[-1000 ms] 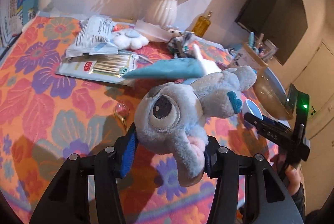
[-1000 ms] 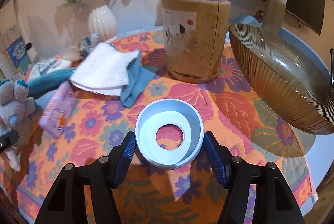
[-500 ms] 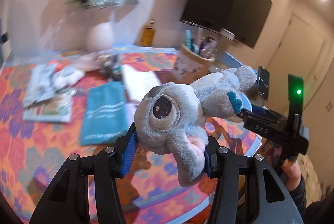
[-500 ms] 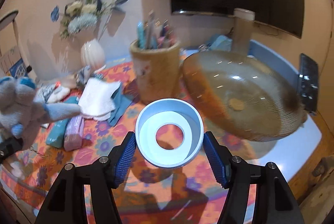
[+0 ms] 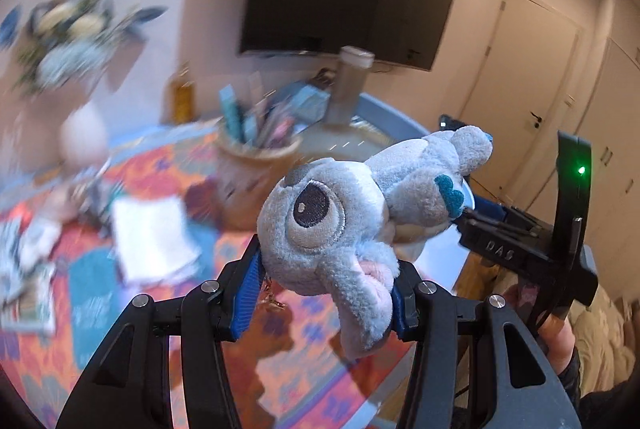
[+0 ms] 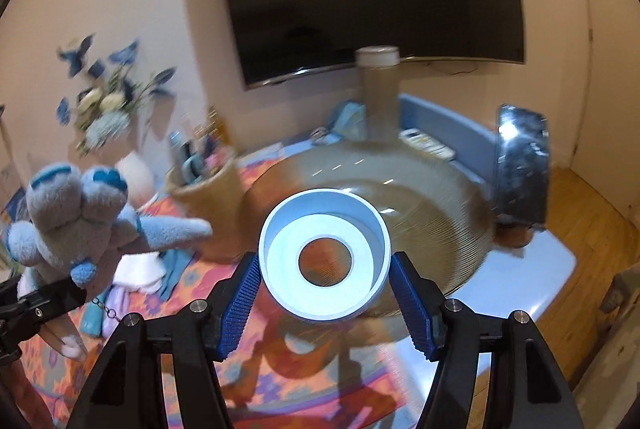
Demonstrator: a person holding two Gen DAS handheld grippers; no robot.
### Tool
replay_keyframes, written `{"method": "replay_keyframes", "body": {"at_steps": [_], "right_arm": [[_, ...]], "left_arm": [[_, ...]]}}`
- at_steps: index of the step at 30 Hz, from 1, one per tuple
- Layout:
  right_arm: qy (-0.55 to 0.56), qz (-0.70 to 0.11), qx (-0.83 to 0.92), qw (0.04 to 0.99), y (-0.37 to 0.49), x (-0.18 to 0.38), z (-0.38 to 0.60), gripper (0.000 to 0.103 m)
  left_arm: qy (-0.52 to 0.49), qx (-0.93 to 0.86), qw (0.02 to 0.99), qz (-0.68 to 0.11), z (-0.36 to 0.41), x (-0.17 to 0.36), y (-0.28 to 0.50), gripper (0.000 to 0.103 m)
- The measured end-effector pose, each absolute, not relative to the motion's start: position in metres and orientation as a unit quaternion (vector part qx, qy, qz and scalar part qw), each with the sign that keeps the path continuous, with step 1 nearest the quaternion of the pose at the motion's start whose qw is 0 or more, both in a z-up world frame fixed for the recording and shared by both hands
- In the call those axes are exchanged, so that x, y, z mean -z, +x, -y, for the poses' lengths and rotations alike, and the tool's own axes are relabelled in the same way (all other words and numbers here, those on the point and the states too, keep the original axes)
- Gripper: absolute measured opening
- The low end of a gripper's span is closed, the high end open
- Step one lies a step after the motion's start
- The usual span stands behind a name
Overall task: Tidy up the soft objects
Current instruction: 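Carry the lid and plush into the glass bowl and open both grippers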
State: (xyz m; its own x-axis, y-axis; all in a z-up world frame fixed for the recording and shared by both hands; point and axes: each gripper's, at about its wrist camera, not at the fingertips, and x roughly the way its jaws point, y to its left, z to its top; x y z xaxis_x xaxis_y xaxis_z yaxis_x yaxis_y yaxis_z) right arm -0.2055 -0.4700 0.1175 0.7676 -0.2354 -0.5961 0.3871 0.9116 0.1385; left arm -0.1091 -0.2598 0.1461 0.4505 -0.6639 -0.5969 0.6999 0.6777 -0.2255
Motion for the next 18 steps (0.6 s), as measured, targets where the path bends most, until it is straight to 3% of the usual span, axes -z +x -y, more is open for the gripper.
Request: {"method": "replay_keyframes", "body": {"at_steps": [13, 16, 18], "right_arm": [[0.200, -0.316, 0.237, 0.897, -0.174, -0.109, 0.563, 0.066], [0.212, -0.331, 0.226, 0.891, -0.159, -0.100, 0.569, 0.069], [0.215, -0.344, 0.225, 0.886, -0.154, -0.094, 0.571, 0.069]], "left_arm": [[0.064, 0.424, 0.832, -0.353, 0.396, -0.135, -0.064, 0.051], [0.070, 0.412, 0.836, -0.356, 0.408, -0.126, -0.057, 0.065], [0.054, 0.418, 0.830, -0.365, 0.407, -0.122, -0.050, 0.080]]}}
